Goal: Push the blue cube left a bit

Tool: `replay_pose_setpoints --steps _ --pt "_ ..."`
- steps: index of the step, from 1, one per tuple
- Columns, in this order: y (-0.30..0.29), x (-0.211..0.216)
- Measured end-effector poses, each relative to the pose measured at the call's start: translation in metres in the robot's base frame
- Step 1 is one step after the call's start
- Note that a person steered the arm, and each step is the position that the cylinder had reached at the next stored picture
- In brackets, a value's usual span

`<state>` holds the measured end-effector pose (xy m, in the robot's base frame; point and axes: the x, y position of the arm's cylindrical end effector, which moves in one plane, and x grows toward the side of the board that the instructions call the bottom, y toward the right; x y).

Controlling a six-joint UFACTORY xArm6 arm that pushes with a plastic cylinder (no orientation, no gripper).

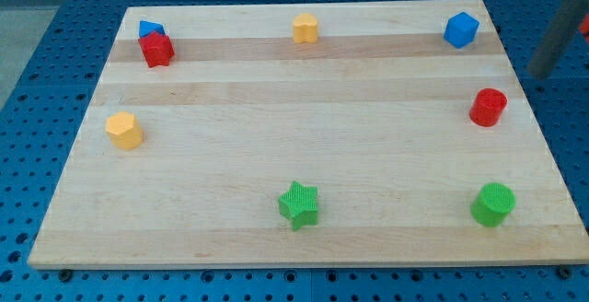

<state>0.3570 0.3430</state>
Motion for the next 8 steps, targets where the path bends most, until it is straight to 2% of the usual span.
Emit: replay_pose_setpoints --steps 1,3,5,8 --pt "0.002 -0.018" --pt "-0.001 -0.086" --pt "-0.007 -0.110" --pt "-0.035 -0.096"
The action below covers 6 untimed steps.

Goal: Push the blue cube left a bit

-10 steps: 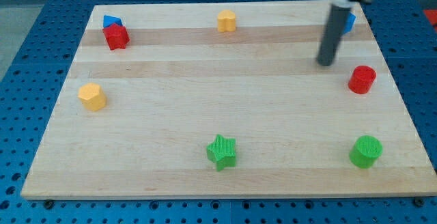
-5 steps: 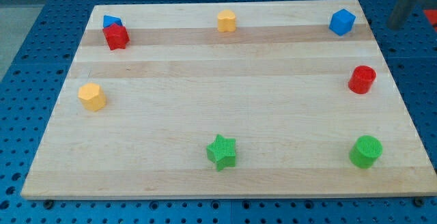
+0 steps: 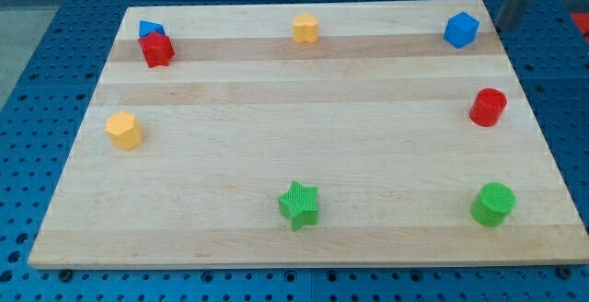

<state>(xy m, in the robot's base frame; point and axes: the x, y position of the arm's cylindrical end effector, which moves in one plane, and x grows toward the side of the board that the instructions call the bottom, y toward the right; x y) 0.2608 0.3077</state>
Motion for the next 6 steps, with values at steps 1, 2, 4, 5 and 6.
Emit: replay_pose_setpoints --steps 1,2,4,5,6 --pt "-0.013 0.013" --pt "-0.020 0.017" --pt "-0.028 0.017" --pt "-0.032 0.017" --pt "-0.039 0.019"
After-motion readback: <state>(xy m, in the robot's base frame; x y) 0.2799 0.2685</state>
